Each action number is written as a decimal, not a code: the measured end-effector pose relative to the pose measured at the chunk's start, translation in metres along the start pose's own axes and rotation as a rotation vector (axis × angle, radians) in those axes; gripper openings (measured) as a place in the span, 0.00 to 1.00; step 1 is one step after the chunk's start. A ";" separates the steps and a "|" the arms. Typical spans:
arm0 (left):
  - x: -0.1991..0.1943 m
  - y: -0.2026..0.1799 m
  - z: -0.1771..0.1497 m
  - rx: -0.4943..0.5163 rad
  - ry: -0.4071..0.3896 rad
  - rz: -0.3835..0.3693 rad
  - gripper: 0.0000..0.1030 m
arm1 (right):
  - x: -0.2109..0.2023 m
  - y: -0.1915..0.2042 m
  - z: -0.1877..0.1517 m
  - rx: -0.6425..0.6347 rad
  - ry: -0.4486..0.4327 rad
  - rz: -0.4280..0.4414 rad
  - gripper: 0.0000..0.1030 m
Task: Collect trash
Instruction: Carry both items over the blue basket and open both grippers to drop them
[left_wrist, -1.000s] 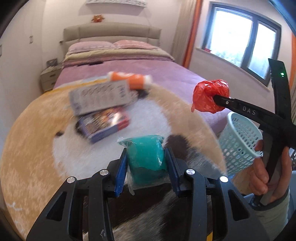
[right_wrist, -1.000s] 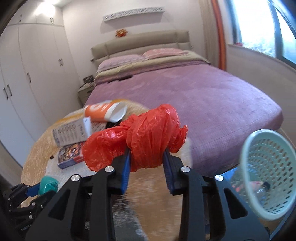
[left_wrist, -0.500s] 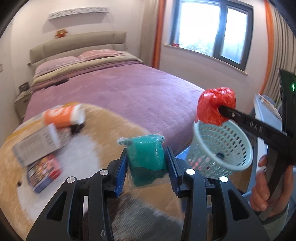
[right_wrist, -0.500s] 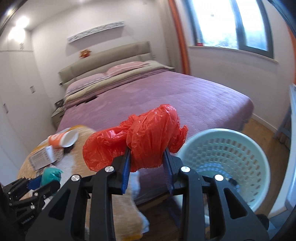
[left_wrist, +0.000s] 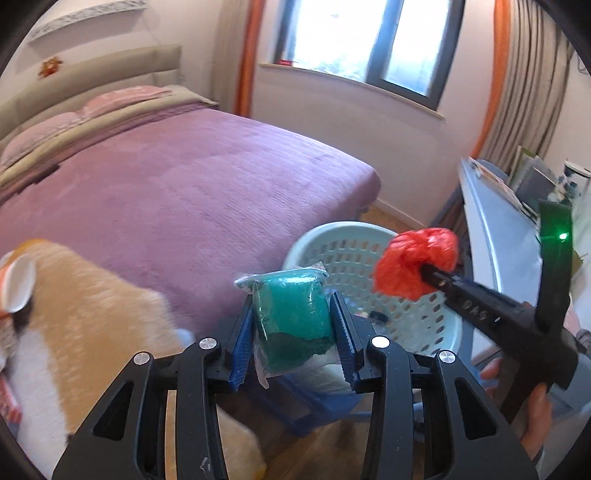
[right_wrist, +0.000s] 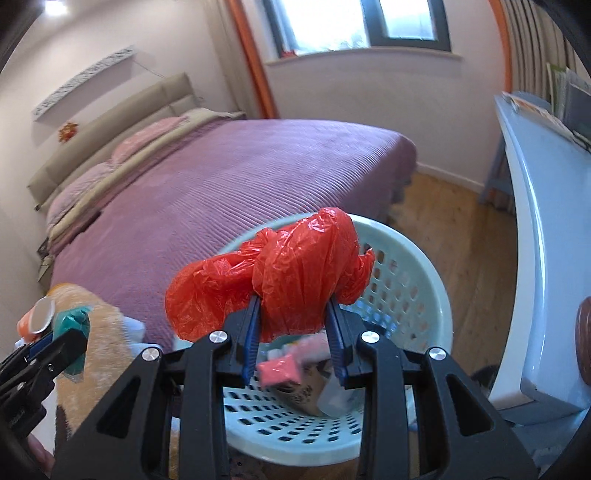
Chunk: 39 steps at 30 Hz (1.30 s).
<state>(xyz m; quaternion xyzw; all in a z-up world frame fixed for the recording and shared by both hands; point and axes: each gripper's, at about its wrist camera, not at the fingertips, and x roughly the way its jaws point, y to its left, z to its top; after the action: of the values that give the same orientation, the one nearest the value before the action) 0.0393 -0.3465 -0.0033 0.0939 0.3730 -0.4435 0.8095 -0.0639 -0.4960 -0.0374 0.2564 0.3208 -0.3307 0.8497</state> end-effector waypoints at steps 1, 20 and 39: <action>0.006 -0.004 0.002 0.004 0.004 -0.006 0.37 | 0.004 -0.002 0.001 0.004 0.011 -0.012 0.29; -0.004 -0.002 0.006 -0.006 -0.034 -0.058 0.65 | -0.013 -0.006 0.003 -0.016 -0.016 -0.090 0.59; -0.204 0.155 -0.040 -0.216 -0.284 0.241 0.72 | -0.099 0.188 -0.037 -0.344 -0.122 0.322 0.59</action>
<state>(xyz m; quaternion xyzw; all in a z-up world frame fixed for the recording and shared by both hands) 0.0740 -0.1039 0.0811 -0.0126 0.2867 -0.3097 0.9065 0.0019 -0.3104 0.0511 0.1353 0.2756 -0.1466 0.9403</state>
